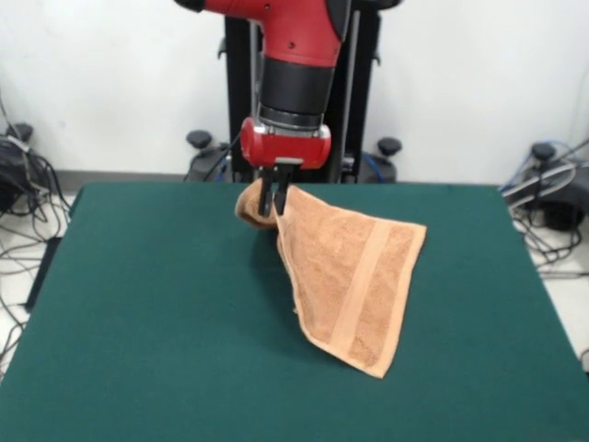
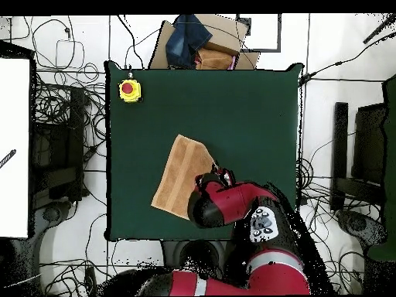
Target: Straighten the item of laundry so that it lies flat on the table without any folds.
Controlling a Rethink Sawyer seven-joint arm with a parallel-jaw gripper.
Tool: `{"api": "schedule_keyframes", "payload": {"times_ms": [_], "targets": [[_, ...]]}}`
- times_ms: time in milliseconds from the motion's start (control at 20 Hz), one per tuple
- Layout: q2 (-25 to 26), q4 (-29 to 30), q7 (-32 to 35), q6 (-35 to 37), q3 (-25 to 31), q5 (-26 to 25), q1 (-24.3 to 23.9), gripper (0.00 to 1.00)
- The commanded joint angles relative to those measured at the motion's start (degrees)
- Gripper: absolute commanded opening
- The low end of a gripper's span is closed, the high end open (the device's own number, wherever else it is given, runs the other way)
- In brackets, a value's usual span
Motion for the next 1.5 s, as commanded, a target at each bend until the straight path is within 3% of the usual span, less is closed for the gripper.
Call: {"api": "schedule_keyframes", "payload": {"times_ms": [50, 1000, 1500], "targets": [[1.27, -4.97, 2.47, -1.97, 2.94, -3.22, -0.91, 0.00], [1.83, -9.06, 3.41, -4.19, -4.25, -4.20, 3.19, 0.00], [1.66, -9.86, 2.67, -4.17, -2.86, -5.19, 1.97, 0.00]]}}
